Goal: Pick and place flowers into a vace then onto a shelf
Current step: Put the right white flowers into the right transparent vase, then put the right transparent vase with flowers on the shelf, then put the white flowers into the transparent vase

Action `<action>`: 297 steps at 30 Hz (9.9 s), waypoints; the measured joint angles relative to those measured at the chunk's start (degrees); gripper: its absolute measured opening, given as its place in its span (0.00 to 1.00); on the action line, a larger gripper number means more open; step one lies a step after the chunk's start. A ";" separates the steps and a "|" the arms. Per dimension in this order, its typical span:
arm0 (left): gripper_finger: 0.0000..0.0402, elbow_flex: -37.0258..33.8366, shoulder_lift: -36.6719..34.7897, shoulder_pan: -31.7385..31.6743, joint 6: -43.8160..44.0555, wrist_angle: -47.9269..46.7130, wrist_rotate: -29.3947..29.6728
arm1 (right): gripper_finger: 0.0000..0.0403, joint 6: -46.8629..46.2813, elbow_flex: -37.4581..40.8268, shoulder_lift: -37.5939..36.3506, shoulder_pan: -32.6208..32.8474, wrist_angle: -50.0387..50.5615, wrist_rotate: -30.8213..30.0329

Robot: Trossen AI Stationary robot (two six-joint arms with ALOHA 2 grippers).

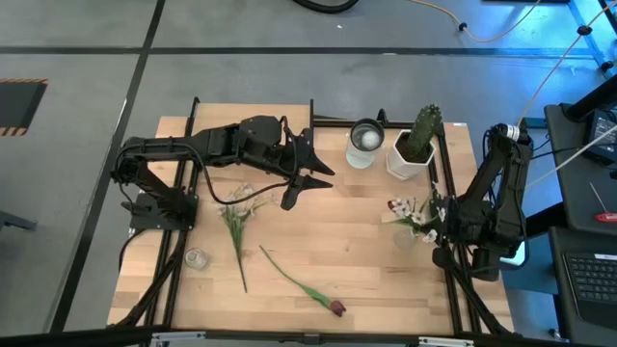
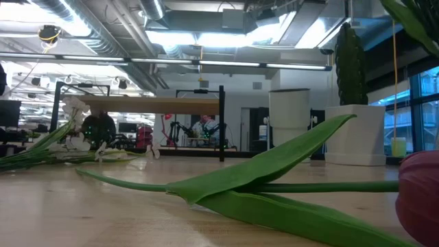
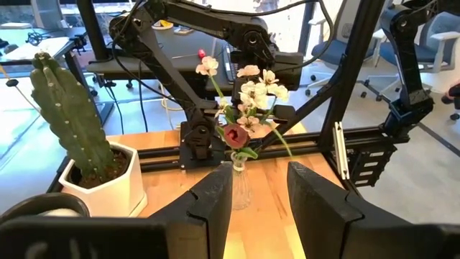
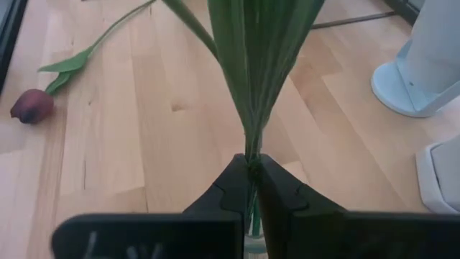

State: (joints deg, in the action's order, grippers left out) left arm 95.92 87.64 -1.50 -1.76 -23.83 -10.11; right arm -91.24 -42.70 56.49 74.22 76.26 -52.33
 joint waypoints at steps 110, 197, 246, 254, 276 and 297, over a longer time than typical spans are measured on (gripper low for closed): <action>0.32 -0.06 0.00 -0.02 -2.01 -0.42 0.00 | 0.24 -33.28 2.17 21.99 -3.02 -2.86 3.14; 0.32 -0.04 -26.40 0.00 0.52 -40.75 13.14 | 0.24 95.93 -87.06 69.27 -99.73 -39.05 57.06; 0.32 -0.04 -26.38 0.00 0.55 -40.75 13.09 | 0.71 96.02 -87.01 68.32 -99.69 -29.50 56.50; 0.32 -0.04 -26.38 0.00 1.02 -40.75 13.09 | 0.71 95.36 -86.99 66.44 -97.85 -18.47 56.76; 0.32 -0.07 -23.50 0.02 7.24 -40.77 6.58 | 0.71 91.23 -84.93 50.49 -68.94 -7.14 49.46; 0.32 -0.07 -13.03 6.95 11.16 -40.81 6.10 | 0.71 80.40 -18.02 16.09 -63.28 -66.19 49.74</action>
State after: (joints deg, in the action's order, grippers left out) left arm 95.85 74.61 5.46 9.40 -64.64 -4.01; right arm -10.84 -60.72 72.58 10.94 10.08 -2.59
